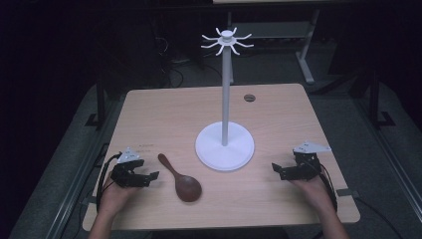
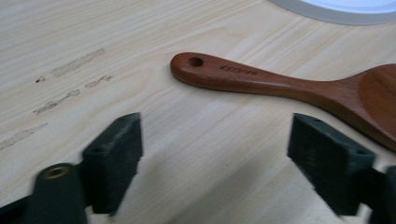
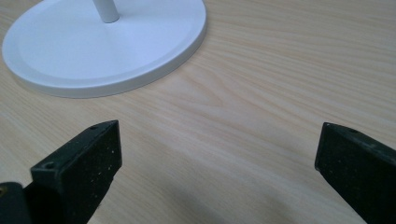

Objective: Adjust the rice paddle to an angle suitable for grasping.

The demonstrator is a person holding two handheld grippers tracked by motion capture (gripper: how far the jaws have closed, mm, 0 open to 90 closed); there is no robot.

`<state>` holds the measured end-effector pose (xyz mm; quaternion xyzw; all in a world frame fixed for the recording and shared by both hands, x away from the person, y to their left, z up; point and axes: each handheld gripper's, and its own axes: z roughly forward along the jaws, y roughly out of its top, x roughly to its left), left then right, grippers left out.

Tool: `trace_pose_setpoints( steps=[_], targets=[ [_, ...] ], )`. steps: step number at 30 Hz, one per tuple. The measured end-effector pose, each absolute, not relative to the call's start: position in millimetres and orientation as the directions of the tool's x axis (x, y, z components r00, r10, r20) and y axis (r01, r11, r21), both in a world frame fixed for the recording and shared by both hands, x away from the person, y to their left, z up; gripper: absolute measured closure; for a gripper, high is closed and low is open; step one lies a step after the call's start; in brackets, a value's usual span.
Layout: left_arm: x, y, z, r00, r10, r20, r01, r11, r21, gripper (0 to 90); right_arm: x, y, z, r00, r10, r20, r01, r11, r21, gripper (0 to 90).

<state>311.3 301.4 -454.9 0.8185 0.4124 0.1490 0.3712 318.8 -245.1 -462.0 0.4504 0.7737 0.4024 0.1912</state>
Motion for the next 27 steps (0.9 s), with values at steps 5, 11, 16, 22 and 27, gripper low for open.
trace_pose_setpoints(
  steps=[5, 11, 16, 22, 27],
  targets=[
    [309, 300, -444, 0.635, 0.767, -0.090, 0.562, -0.379, 0.735, 41.6, 320, -247, -464, -0.519, 0.852, 0.074, 0.548, 0.264, 0.794, 0.2],
    [306, 287, -432, 0.657, 0.741, -0.139, 0.571, -0.368, 0.734, 76.5, 320, -248, -464, -0.516, 0.852, 0.089, 0.553, 0.253, 0.794, 0.2],
    [306, 275, -425, 0.699, 0.701, -0.141, 0.554, -0.407, 0.726, 89.5, 321, -249, -466, -0.520, 0.849, 0.093, 0.553, 0.252, 0.794, 0.6],
    [308, 256, -416, 0.723, 0.674, -0.152, 0.548, -0.426, 0.720, 89.7, 320, -250, -466, -0.517, 0.852, 0.081, 0.549, 0.258, 0.795, 1.7],
    [311, 237, -411, 0.751, 0.642, -0.154, 0.534, -0.454, 0.713, 89.7, 320, -250, -466, -0.514, 0.853, 0.088, 0.555, 0.253, 0.792, 1.7]
  ],
)
